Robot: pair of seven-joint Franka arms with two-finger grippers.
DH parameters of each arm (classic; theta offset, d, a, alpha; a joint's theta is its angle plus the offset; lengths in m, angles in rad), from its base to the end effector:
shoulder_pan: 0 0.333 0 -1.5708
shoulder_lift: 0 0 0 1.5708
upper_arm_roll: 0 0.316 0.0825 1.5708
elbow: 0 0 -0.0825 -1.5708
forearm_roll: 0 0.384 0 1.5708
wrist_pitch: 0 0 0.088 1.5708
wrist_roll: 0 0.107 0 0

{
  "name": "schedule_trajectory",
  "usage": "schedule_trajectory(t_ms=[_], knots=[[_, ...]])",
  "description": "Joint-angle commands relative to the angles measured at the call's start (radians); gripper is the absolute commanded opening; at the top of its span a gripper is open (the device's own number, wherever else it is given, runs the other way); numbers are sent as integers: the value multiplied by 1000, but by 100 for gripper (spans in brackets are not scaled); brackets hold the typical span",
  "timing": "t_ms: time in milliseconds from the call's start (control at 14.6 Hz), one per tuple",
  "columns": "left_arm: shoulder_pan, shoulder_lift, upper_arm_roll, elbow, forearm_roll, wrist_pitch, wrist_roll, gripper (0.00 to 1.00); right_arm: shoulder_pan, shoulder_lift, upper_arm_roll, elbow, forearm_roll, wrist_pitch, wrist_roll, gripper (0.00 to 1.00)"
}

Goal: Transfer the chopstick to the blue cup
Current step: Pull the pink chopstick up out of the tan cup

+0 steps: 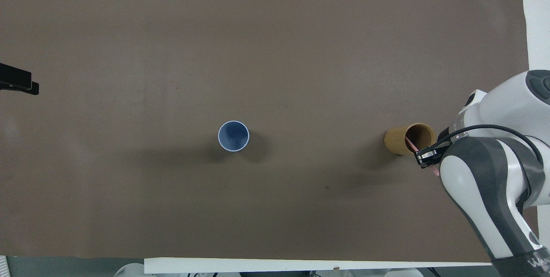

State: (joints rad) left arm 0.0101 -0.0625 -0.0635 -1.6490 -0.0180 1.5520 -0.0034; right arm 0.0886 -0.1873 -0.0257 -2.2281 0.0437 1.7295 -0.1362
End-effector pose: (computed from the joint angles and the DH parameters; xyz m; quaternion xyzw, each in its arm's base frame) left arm 0.5312 -0.0314 0.6200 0.9995 -0.0249 -0.0175 0.0065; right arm 0.4518 0.0322 0.4297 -0.9833 -0.0920 0.1541 0.0288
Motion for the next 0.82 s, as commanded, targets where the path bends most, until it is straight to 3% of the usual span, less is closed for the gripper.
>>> schedule_trajectory(t_ms=[0, 137, 274, 548, 753], knots=[[-13, -6, 8, -8, 9, -21, 20, 100, -9, 11, 1, 22, -1, -8, -2, 0], [-4, -6, 10, -8, 10, -9, 17, 100, -7, 41, 1, 97, -4, -79, 0, 0], [-1, -8, 13, -8, 10, -12, 17, 100, -9, 89, 0, 250, -25, -232, 0, 0], [-2, -8, 14, -8, 10, -12, 17, 100, 3, 163, 3, 638, -50, -566, 1, 0], [-1, -6, 14, -8, 10, -12, 17, 100, 48, 268, 29, 914, 37, -718, 132, 0]])
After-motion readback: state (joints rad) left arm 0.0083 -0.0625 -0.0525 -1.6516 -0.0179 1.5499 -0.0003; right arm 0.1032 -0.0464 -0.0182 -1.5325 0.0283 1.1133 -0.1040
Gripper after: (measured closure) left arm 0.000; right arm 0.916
